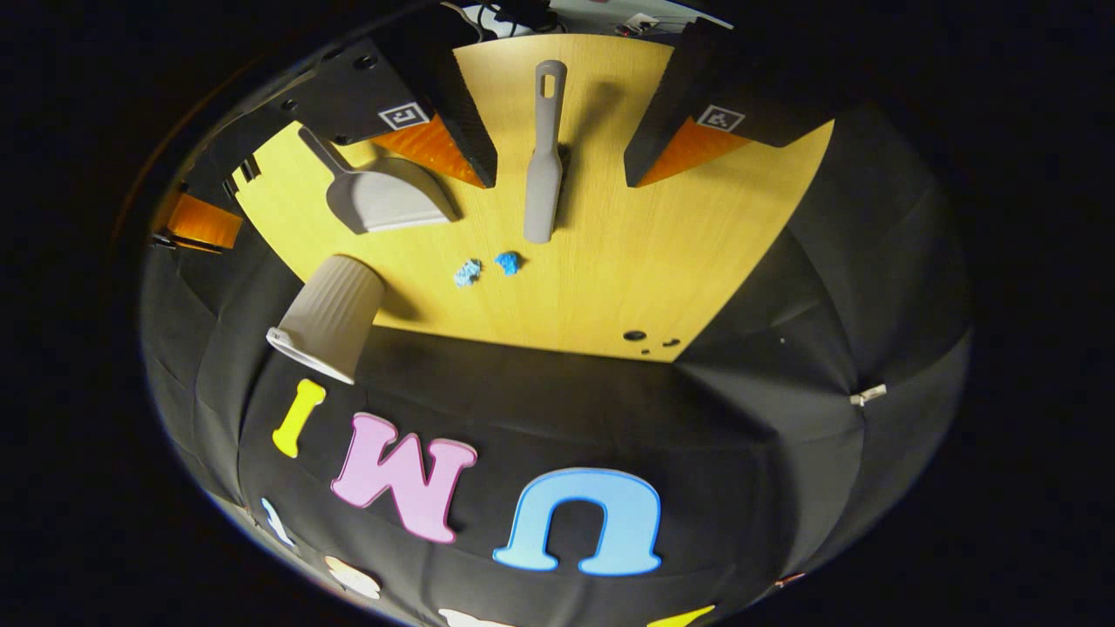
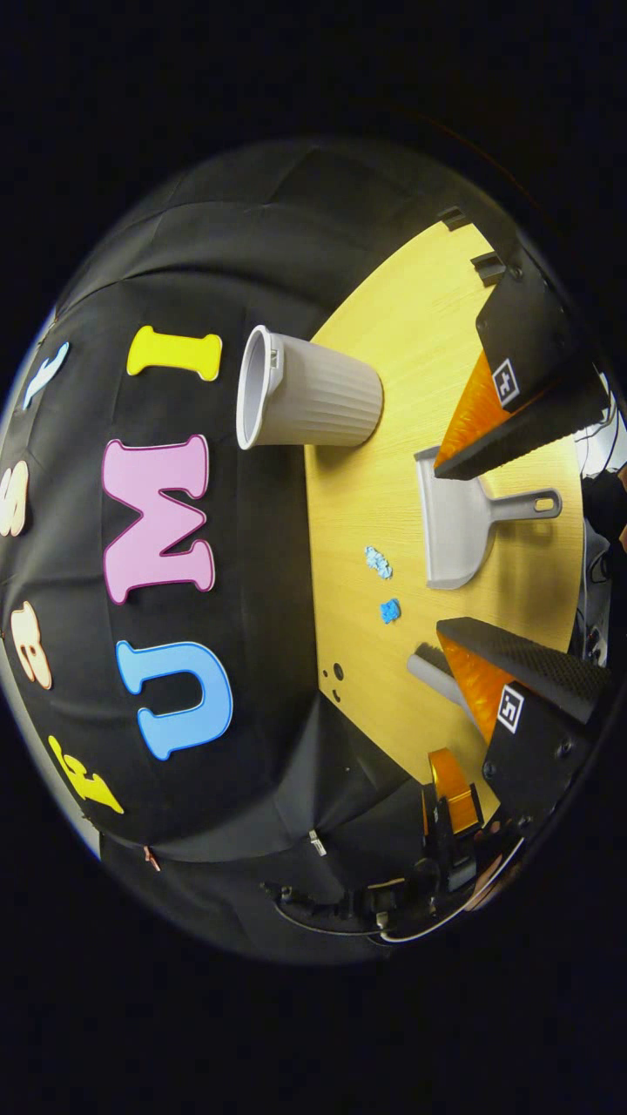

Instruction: Pick up the small broom and dustpan from the desktop, sweep the trash into the dustpan with the broom, and then empty the trash into the garbage bin.

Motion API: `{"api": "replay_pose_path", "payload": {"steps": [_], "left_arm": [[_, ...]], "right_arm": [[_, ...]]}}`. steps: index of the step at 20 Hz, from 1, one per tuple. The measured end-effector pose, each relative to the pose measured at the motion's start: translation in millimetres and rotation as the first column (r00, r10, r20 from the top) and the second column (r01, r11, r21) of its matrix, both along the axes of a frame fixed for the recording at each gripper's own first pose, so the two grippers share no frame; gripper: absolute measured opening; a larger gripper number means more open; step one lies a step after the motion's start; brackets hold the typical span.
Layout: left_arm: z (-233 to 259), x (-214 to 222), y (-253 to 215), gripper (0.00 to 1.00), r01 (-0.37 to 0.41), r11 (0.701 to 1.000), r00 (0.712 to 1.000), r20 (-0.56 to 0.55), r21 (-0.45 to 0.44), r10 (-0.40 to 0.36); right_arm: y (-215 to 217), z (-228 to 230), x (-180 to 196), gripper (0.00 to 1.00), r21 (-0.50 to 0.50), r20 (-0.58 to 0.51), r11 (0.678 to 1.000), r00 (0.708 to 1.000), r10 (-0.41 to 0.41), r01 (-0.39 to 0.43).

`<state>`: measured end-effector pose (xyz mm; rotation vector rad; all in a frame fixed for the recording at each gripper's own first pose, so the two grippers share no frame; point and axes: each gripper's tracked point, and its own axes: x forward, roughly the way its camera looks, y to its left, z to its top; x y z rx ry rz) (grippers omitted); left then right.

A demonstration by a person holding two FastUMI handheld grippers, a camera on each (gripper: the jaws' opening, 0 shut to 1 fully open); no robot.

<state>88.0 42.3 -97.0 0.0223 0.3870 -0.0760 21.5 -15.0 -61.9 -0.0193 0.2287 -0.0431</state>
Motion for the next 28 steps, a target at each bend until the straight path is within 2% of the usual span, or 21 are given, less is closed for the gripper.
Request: {"api": "replay_pose_path", "payload": {"steps": [3, 5, 9, 12, 17, 21, 22, 28], "left_arm": [[-26, 17, 1, 0.95, 0.017, 1.000, 0.995, -0.100, -0.027, -0.019], [-42, 26, 3, 0.96, 0.029, 1.000, 0.987, -0.160, -0.013, -0.030], [-75, 36, 1, 0.95, 0.071, 0.997, 0.955, -0.289, 0.018, -0.063], [-94, 42, 0, 0.96, 0.088, 0.995, 0.929, -0.364, 0.053, -0.063], [-117, 54, -1, 0.95, 0.130, 0.977, 0.899, -0.436, 0.170, -0.044], [-134, 53, 2, 0.93, 0.123, 0.971, 0.867, -0.499, 0.203, -0.006], [-136, 56, 5, 0.93, 0.117, 0.969, 0.871, -0.491, 0.220, 0.006], [-134, 67, 8, 0.71, 0.094, 0.972, 0.878, -0.478, 0.217, 0.021]], "right_arm": [[-16, -3, -5, 0.99, 0.008, -0.027, 0.999, 0.999, -0.042, 0.042], [-30, -6, -7, 0.99, 0.010, -0.043, 0.997, 0.996, -0.076, 0.076], [-44, -18, -9, 0.99, 0.044, -0.079, 0.992, 0.990, -0.118, 0.121], [-46, -25, -11, 0.99, 0.034, -0.092, 0.991, 0.987, -0.129, 0.133], [-48, -33, -5, 0.99, 0.061, -0.125, 0.990, 0.985, -0.121, 0.130], [-51, -34, 9, 0.99, 0.040, -0.129, 0.992, 0.985, -0.111, 0.117], [-50, -37, 10, 0.99, 0.051, -0.138, 0.992, 0.985, -0.106, 0.114], [-44, -67, 18, 0.99, 0.120, -0.259, 0.989, 0.964, -0.056, 0.090]]}}
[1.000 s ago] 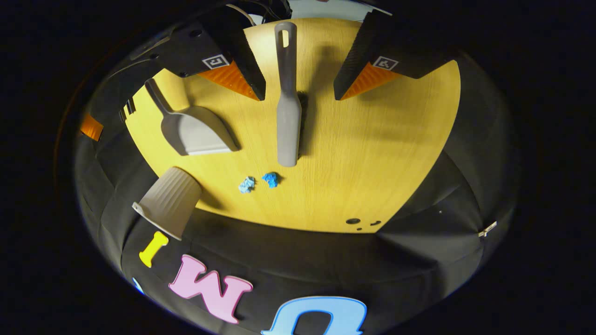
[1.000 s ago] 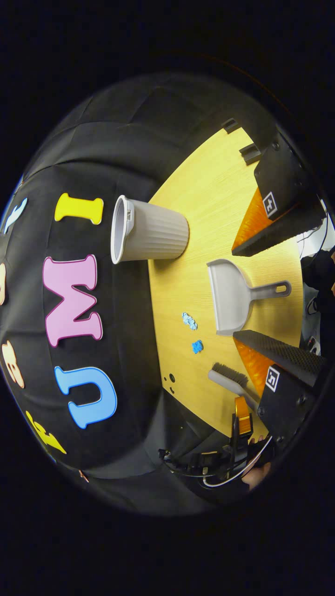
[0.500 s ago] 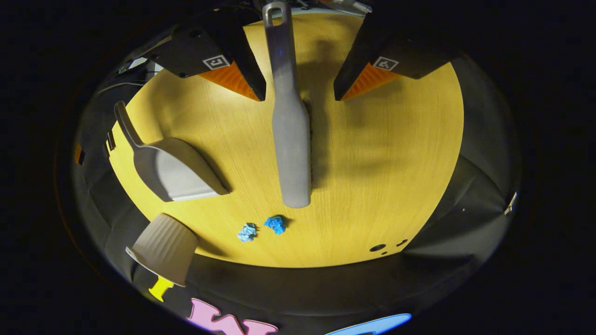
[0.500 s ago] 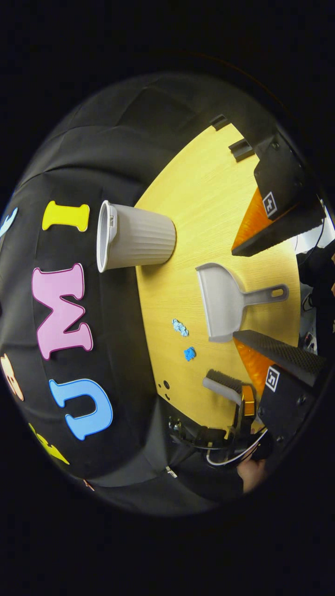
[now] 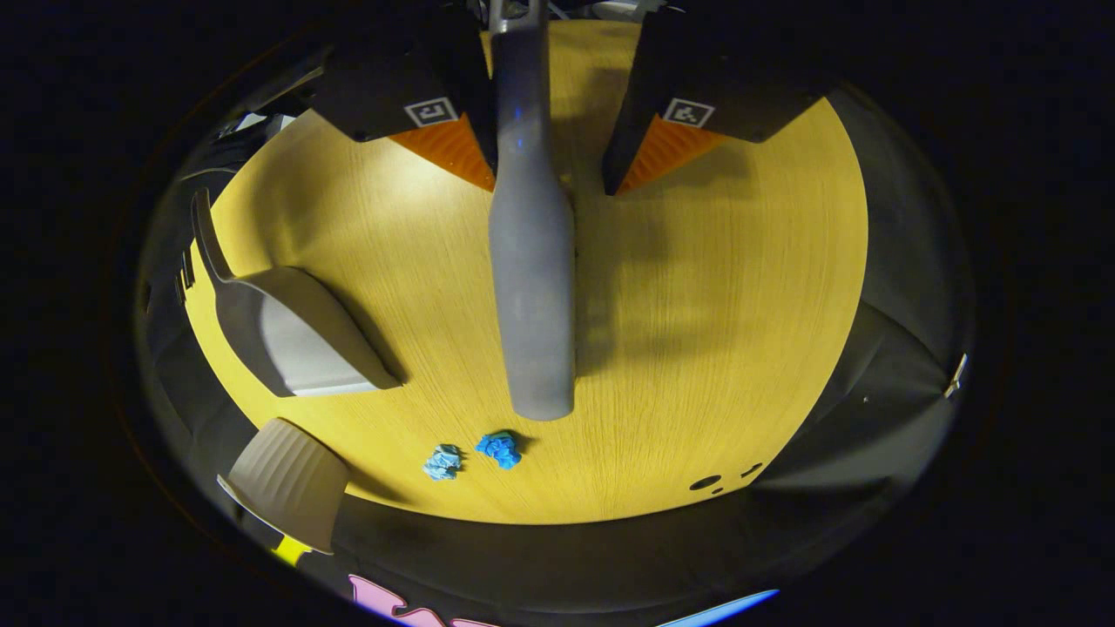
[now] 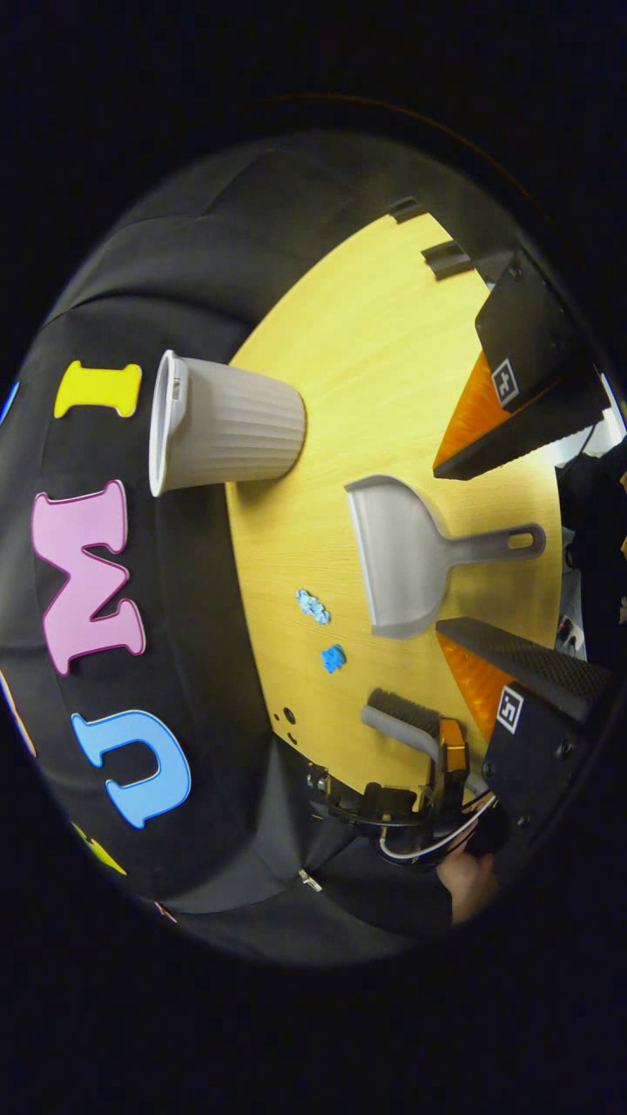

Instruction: Pick up the small broom and dustpan from the desktop, sweep the trash into the dustpan with the broom, and then empty the trash into the garbage bin.

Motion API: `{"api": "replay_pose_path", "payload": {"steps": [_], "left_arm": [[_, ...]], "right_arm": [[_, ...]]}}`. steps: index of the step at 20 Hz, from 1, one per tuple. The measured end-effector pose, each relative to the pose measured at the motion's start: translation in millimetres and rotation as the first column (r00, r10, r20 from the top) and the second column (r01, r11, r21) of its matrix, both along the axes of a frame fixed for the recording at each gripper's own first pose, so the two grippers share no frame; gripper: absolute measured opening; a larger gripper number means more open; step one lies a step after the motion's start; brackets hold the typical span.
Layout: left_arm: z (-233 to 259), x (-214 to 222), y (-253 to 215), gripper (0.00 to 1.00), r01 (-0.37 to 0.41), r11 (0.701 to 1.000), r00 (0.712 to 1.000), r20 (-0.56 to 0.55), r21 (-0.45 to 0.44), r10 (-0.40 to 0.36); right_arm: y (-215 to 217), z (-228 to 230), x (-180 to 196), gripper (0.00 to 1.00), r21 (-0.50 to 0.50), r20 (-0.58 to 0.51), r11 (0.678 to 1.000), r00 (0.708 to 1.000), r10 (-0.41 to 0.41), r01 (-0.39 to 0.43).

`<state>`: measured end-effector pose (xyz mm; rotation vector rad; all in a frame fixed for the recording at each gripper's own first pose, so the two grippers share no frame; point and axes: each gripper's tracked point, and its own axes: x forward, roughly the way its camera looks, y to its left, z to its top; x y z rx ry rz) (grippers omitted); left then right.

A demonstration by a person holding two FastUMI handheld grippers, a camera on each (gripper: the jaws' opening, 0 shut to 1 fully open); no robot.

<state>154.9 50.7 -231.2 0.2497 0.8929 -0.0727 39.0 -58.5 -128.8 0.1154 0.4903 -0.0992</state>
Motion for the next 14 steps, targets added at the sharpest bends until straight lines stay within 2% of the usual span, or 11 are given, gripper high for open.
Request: {"api": "replay_pose_path", "payload": {"steps": [4, 5, 9, 10, 11, 14], "left_arm": [[2, 2, -2, 0.36, 0.020, 1.000, 1.000, 0.024, 0.013, -0.021], [2, 3, -2, 0.31, 0.025, 1.000, 0.999, 0.034, 0.012, -0.026], [14, 3, 5, 0.28, 0.016, 0.999, 0.994, 0.107, 0.033, -0.020], [20, 1, 5, 0.32, 0.003, 1.000, 0.992, 0.123, 0.011, -0.004], [26, -4, 2, 0.28, -0.007, 1.000, 0.991, 0.137, -0.026, 0.011], [50, -16, 3, 0.28, -0.025, 0.997, 0.981, 0.189, -0.080, 0.040]], "right_arm": [[-5, -26, 2, 0.99, 0.041, -0.113, 0.999, 0.994, 0.002, 0.003], [-6, -34, 0, 0.99, 0.039, -0.147, 0.999, 0.989, 0.004, 0.001], [-5, -57, 2, 0.99, 0.024, -0.247, 0.998, 0.967, 0.059, -0.054], [-8, -64, 4, 0.99, 0.012, -0.264, 0.998, 0.962, 0.064, -0.063], [-9, -67, 9, 0.99, 0.004, -0.277, 0.998, 0.958, 0.067, -0.069], [-12, -80, 22, 0.99, -0.016, -0.325, 0.996, 0.943, 0.074, -0.083]]}}
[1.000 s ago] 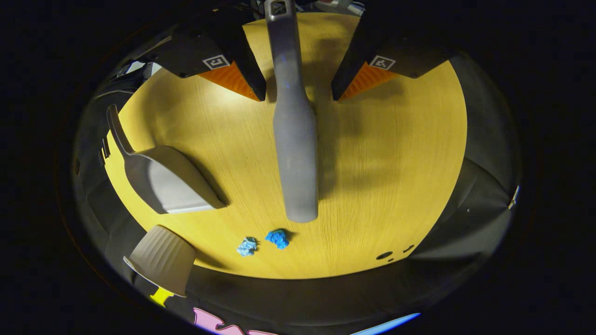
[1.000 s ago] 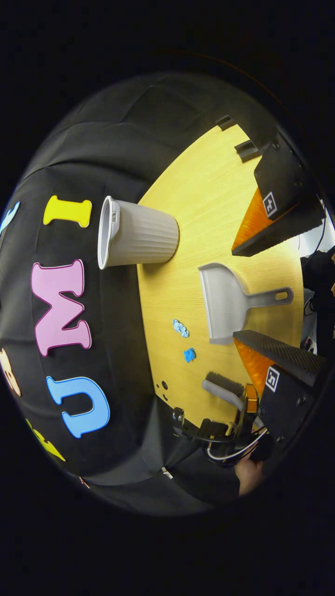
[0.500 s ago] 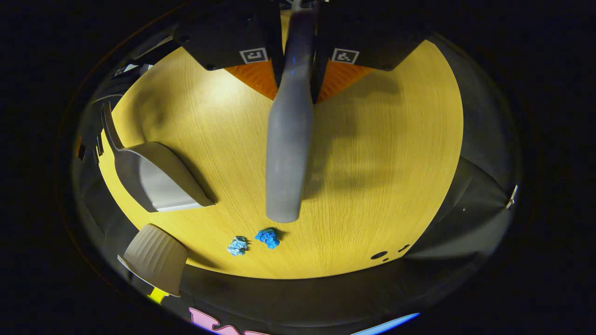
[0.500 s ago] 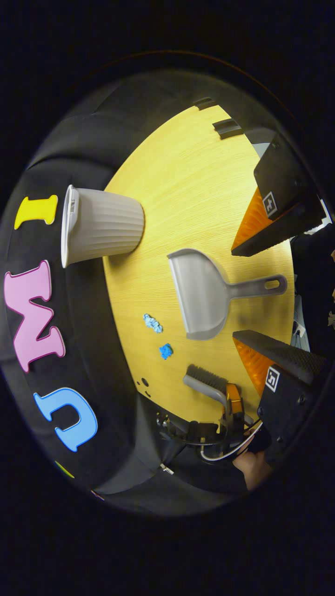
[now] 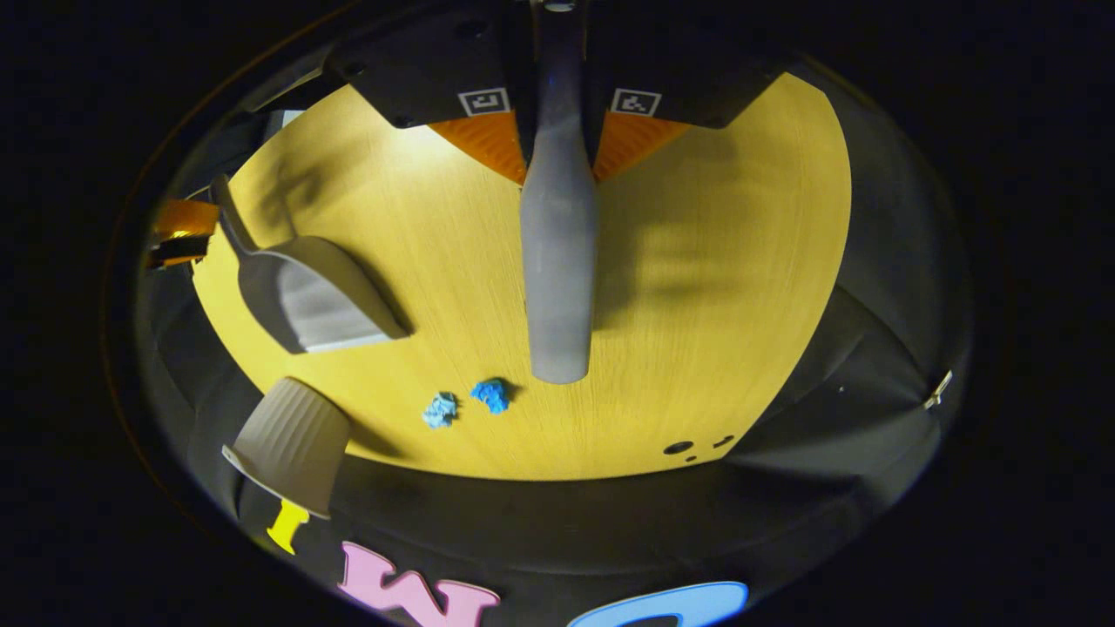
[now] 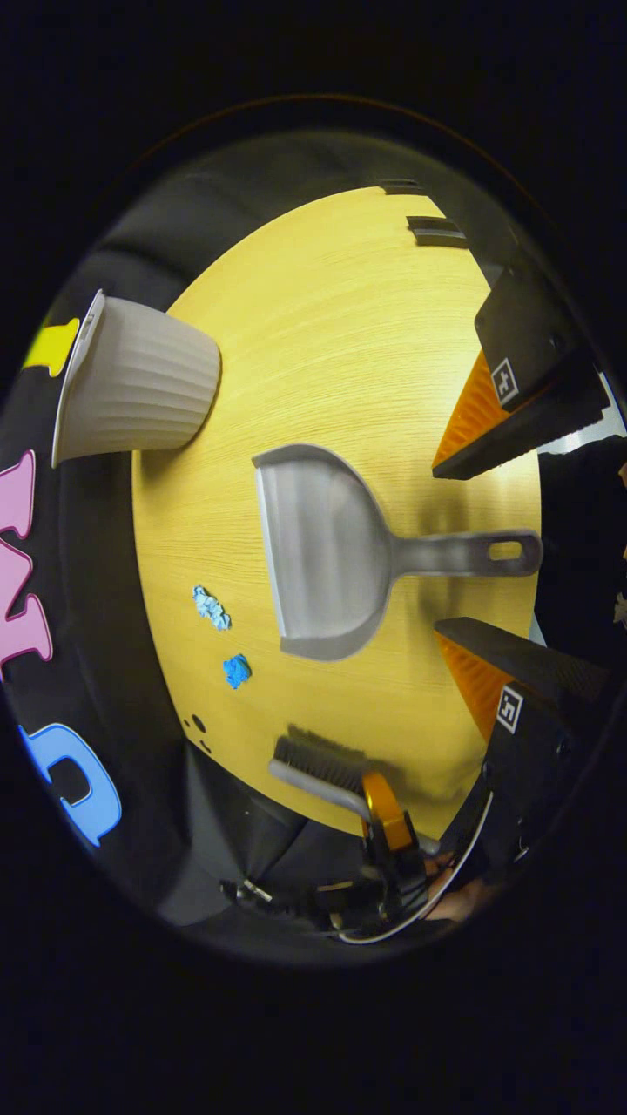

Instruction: Pick up the small broom and dustpan from the desktop, sweep the trash into the dustpan with the broom, and then empty the trash into the garbage bin.

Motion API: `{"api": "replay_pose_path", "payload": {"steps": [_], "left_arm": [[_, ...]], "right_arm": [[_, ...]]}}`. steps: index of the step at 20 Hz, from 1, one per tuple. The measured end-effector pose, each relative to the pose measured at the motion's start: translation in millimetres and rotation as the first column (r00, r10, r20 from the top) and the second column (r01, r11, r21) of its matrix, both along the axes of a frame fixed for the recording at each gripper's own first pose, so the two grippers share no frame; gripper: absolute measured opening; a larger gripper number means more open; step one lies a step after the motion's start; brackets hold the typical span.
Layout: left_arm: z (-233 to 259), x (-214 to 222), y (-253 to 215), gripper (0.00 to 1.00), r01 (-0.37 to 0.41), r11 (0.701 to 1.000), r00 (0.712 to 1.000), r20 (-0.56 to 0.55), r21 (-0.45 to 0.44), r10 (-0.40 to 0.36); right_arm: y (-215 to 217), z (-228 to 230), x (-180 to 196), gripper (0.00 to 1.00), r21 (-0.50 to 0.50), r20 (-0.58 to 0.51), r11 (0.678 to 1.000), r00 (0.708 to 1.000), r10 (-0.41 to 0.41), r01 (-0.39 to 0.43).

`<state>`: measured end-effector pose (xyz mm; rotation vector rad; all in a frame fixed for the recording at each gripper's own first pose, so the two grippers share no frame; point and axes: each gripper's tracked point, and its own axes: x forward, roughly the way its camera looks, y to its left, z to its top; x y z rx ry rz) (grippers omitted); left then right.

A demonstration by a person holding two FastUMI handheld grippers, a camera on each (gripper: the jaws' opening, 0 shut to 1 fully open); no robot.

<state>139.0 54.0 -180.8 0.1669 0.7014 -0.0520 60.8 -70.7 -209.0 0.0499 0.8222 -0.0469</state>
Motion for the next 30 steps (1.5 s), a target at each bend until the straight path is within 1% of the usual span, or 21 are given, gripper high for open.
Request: {"api": "replay_pose_path", "payload": {"steps": [1, 2, 4, 5, 6, 7, 8, 10, 11, 12, 13, 16, 17, 19, 20, 22, 23, 27, 28, 29, 30], "left_arm": [[7, -6, 1, 0.31, -0.006, 1.000, 1.000, 0.011, -0.010, 0.006], [13, -12, -1, 0.31, -0.010, 1.000, 1.000, 0.020, -0.024, 0.011], [22, -24, 1, 0.24, -0.020, 0.999, 0.999, 0.029, -0.035, 0.021], [25, -28, 1, 0.28, -0.022, 0.999, 0.999, 0.032, -0.033, 0.023], [28, -33, 2, 0.28, -0.024, 0.999, 0.999, 0.039, -0.028, 0.025], [31, -39, 3, 0.24, -0.022, 0.999, 0.999, 0.049, -0.027, 0.024], [34, -42, 2, 0.28, -0.018, 0.999, 0.998, 0.058, -0.031, 0.020], [34, -51, 2, 0.31, -0.030, 0.998, 0.998, 0.055, -0.047, 0.033], [33, -53, 3, 0.28, -0.044, 0.997, 0.998, 0.051, -0.059, 0.047], [32, -55, 3, 0.31, -0.058, 0.996, 0.997, 0.046, -0.069, 0.061], [32, -58, 4, 0.28, -0.069, 0.995, 0.996, 0.043, -0.077, 0.072], [30, -63, 2, 0.28, -0.061, 0.995, 0.997, 0.036, -0.078, 0.064], [28, -63, 3, 0.28, -0.069, 0.995, 0.997, 0.035, -0.074, 0.072], [31, -62, -1, 0.28, -0.083, 0.993, 0.995, 0.040, -0.089, 0.087], [33, -60, -4, 0.28, -0.092, 0.990, 0.994, 0.042, -0.106, 0.097], [35, -60, -10, 0.28, -0.113, 0.983, 0.992, 0.035, -0.142, 0.119], [35, -56, -8, 0.28, -0.133, 0.981, 0.990, 0.033, -0.144, 0.139], [36, -33, -10, 0.28, -0.178, 0.974, 0.983, 0.015, -0.139, 0.182], [35, -25, -11, 0.28, -0.184, 0.974, 0.982, 0.004, -0.134, 0.187], [33, -16, -11, 0.31, -0.196, 0.972, 0.980, -0.005, -0.131, 0.197], [32, -5, -11, 0.28, -0.211, 0.968, 0.977, -0.010, -0.137, 0.211]], "right_arm": [[-1, -3, 5, 0.99, -0.004, -0.012, 1.000, 1.000, 0.004, -0.004], [0, -8, 10, 0.98, -0.004, -0.024, 1.000, 1.000, 0.010, -0.011], [2, -18, 17, 0.98, -0.007, -0.048, 1.000, 0.999, 0.020, -0.021], [2, -23, 20, 0.98, -0.016, -0.059, 1.000, 0.998, 0.023, -0.024], [3, -28, 23, 0.98, -0.022, -0.068, 0.999, 0.997, 0.024, -0.026], [5, -32, 27, 0.98, -0.025, -0.073, 0.999, 0.997, 0.026, -0.028], [5, -36, 30, 0.98, -0.029, -0.078, 0.999, 0.997, 0.026, -0.028], [5, -45, 36, 0.98, -0.039, -0.094, 0.999, 0.995, 0.019, -0.023], [6, -48, 39, 0.98, -0.043, -0.101, 0.999, 0.995, 0.018, -0.022], [6, -52, 41, 0.98, -0.046, -0.106, 0.999, 0.994, 0.017, -0.022], [6, -54, 43, 0.97, -0.047, -0.110, 0.999, 0.994, 0.014, -0.019], [7, -65, 46, 0.93, -0.032, -0.128, 0.999, 0.992, -0.011, 0.007], [5, -62, 48, 0.87, -0.044, -0.104, 0.999, 0.994, -0.014, 0.010], [0, -63, 53, 0.82, -0.079, -0.107, 0.997, 0.994, -0.003, -0.006], [-4, -64, 53, 0.64, -0.101, -0.112, 0.995, 0.994, 0.004, -0.016], [-5, -63, 52, 0.34, -0.089, -0.123, 0.995, 0.992, 0.034, -0.045], [-5, -62, 51, 0.40, -0.070, -0.134, 0.996, 0.990, 0.053, -0.063], [-5, -60, 54, 0.37, 0.074, -0.169, 0.991, 0.978, 0.122, -0.111], [-6, -61, 55, 0.45, 0.091, -0.179, 0.988, 0.974, 0.137, -0.122], [-10, -61, 57, 0.37, 0.079, -0.183, 0.987, 0.972, 0.151, -0.138], [-16, -60, 57, 0.37, 0.059, -0.186, 0.985, 0.967, 0.173, -0.165]]}}
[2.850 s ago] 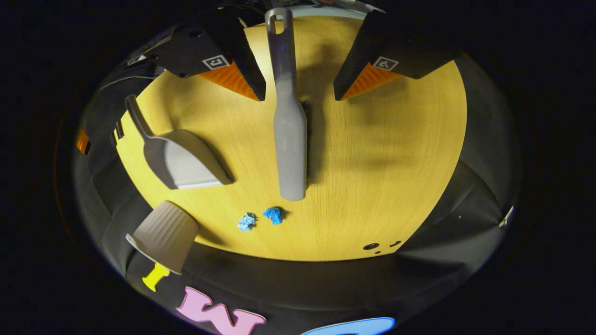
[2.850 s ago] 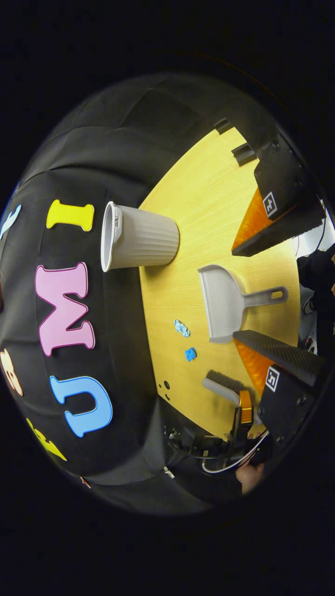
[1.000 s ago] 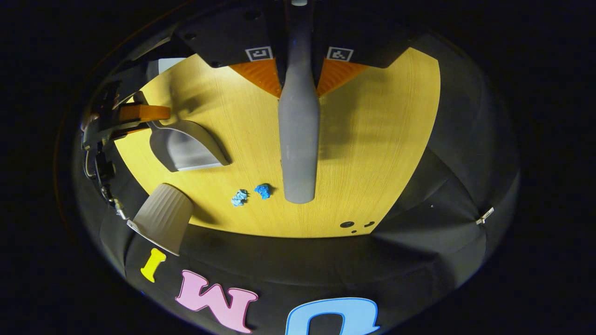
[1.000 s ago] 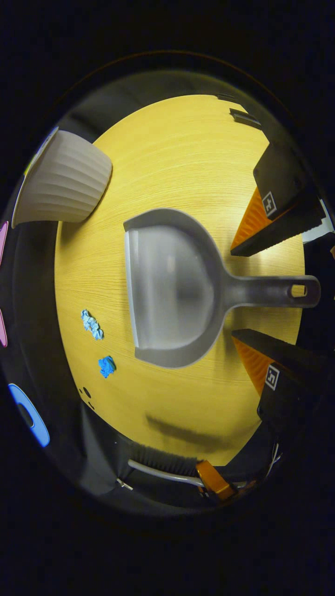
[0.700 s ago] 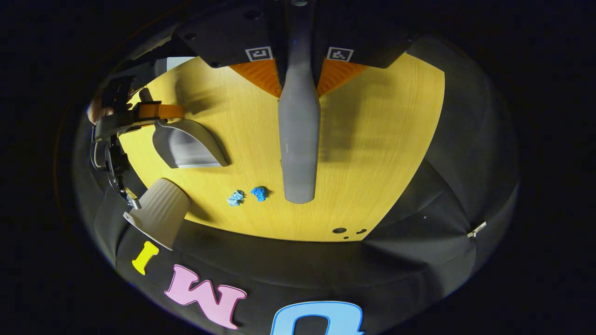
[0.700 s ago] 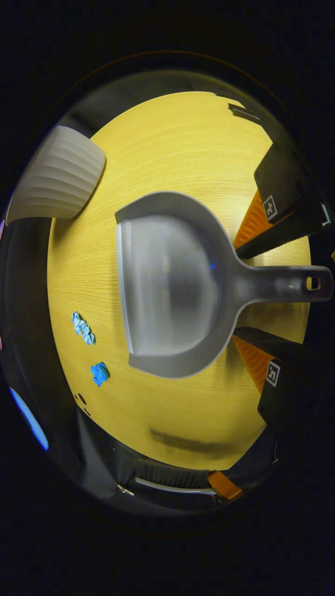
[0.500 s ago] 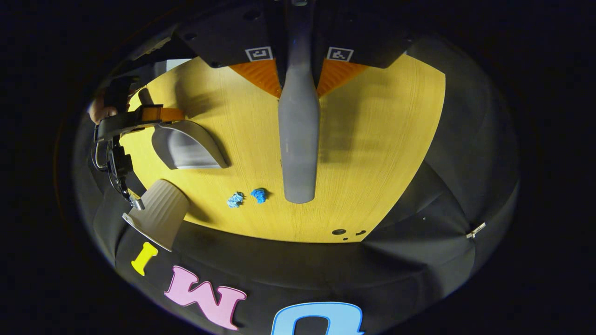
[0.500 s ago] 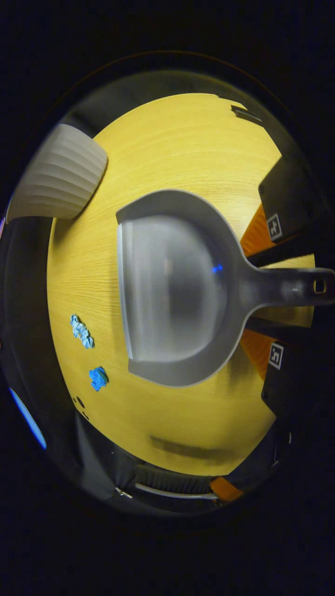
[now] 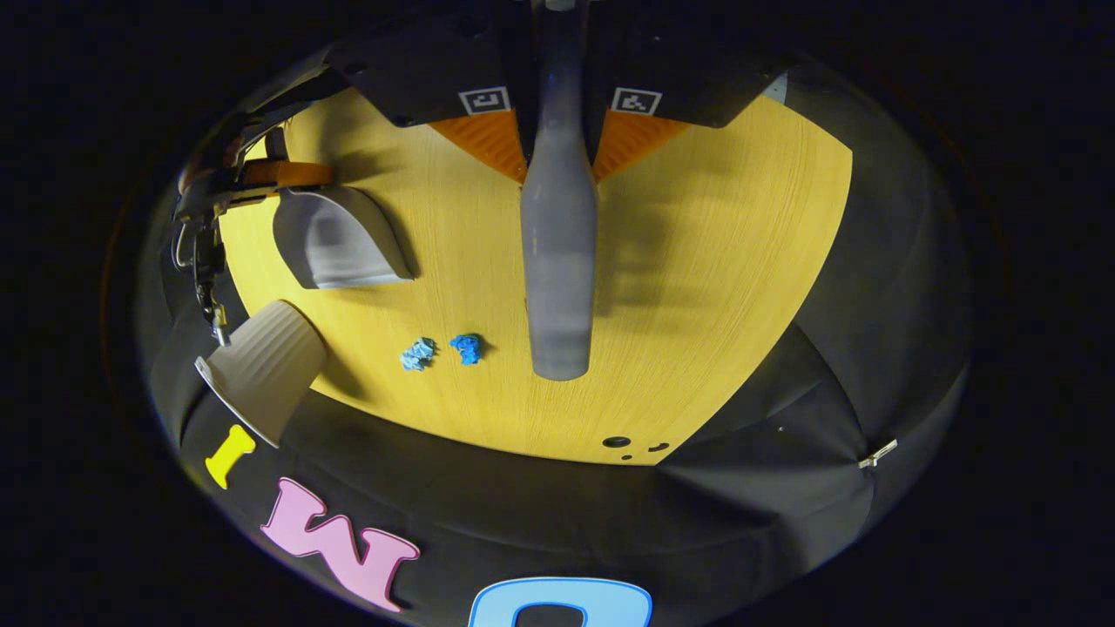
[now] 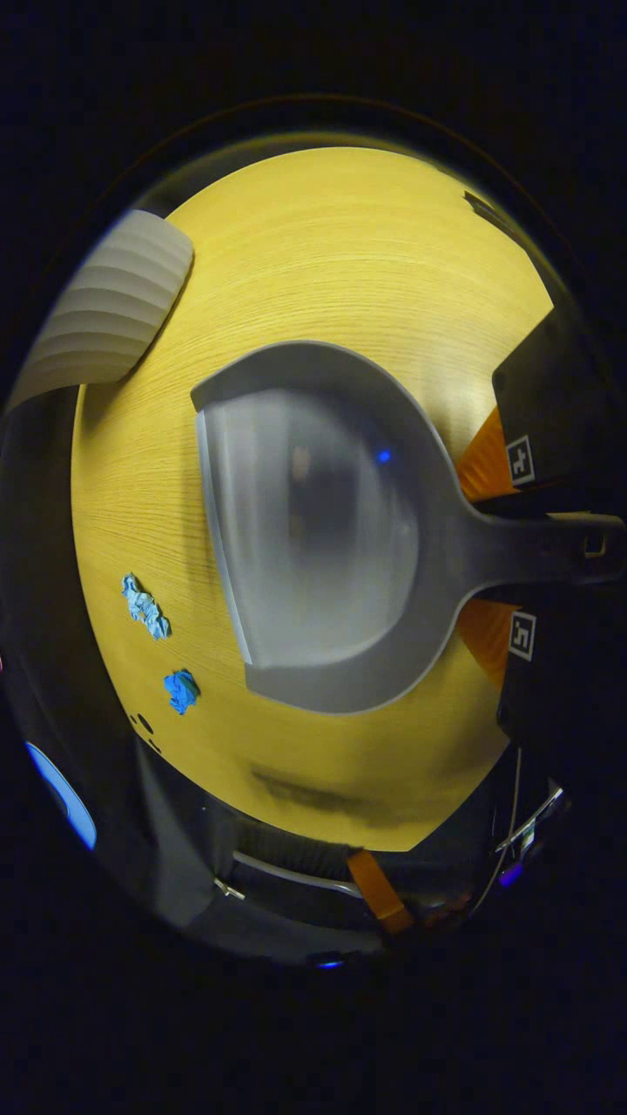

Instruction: Pick up the small broom and dustpan from the desktop, sweep the trash into the dustpan with the broom, and then empty the trash into the garbage bin.

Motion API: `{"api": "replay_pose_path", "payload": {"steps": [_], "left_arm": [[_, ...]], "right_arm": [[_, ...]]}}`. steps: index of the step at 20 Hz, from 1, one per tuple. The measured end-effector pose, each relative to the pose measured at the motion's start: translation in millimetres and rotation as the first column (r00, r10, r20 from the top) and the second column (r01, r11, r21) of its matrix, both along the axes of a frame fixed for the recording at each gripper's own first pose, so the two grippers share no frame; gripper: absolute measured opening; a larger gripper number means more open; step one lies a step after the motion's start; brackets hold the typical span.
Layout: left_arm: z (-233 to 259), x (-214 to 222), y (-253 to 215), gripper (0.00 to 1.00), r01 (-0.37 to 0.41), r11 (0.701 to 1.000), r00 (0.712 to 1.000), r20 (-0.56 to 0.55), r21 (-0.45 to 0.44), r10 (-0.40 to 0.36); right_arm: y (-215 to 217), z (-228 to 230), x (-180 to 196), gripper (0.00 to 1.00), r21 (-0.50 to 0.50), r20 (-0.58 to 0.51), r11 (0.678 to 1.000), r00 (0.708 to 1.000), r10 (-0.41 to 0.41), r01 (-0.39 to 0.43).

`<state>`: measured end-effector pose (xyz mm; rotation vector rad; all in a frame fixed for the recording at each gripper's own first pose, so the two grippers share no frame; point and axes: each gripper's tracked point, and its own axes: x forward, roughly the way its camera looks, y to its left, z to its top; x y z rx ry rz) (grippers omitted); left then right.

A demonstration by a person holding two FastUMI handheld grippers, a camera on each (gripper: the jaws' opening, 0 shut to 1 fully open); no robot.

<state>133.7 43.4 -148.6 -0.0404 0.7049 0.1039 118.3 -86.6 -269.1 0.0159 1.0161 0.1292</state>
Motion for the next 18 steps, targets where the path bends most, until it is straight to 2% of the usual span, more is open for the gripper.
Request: {"api": "replay_pose_path", "payload": {"steps": [1, 2, 3, 5, 6, 7, 9, 12, 15, 17, 18], "left_arm": [[-5, 9, 1, 0.28, -0.030, 0.999, 1.000, -0.011, -0.012, 0.030], [-9, 17, -1, 0.31, -0.065, 0.997, 0.998, -0.020, -0.031, 0.064], [-11, 22, -4, 0.28, -0.094, 0.994, 0.995, -0.028, -0.048, 0.093], [-12, 40, -1, 0.28, -0.123, 0.992, 0.992, -0.028, -0.027, 0.122], [-13, 53, -2, 0.28, -0.112, 0.994, 0.993, -0.030, 0.001, 0.112], [-9, 65, -1, 0.31, -0.093, 0.995, 0.995, -0.030, 0.033, 0.093], [-1, 90, 2, 0.28, -0.044, 0.994, 0.998, -0.030, 0.098, 0.047], [5, 135, 7, 0.28, 0.050, 0.981, 0.997, -0.060, 0.188, -0.039], [7, 174, 4, 0.28, 0.164, 0.942, 0.985, -0.099, 0.292, -0.141], [2, 194, -4, 0.31, 0.262, 0.899, 0.964, -0.145, 0.351, -0.225], [0, 201, -12, 0.28, 0.311, 0.878, 0.949, -0.164, 0.364, -0.268]], "right_arm": [[-4, 2, 1, 0.34, -0.013, -0.001, 0.999, 0.999, 0.037, -0.037], [-9, 7, 3, 0.37, -0.018, 0.003, 0.998, 0.998, 0.066, -0.066], [-13, 13, 7, 0.37, -0.020, 0.017, 0.996, 0.996, 0.090, -0.089], [-25, 21, 7, 0.37, -0.035, 0.028, 0.989, 0.990, 0.141, -0.140], [-32, 24, 7, 0.37, -0.051, 0.033, 0.985, 0.986, 0.164, -0.162], [-39, 27, 7, 0.37, -0.070, 0.036, 0.981, 0.982, 0.185, -0.182], [-49, 35, 11, 0.37, -0.100, 0.050, 0.970, 0.973, 0.226, -0.221], [-58, 43, 14, 0.37, -0.113, 0.063, 0.965, 0.967, 0.245, -0.237], [-63, 39, 19, 0.37, -0.109, 0.055, 0.965, 0.968, 0.245, -0.238], [-66, 36, 22, 0.37, -0.119, 0.052, 0.962, 0.966, 0.252, -0.244], [-68, 33, 22, 0.37, -0.127, 0.050, 0.960, 0.965, 0.258, -0.250]]}}
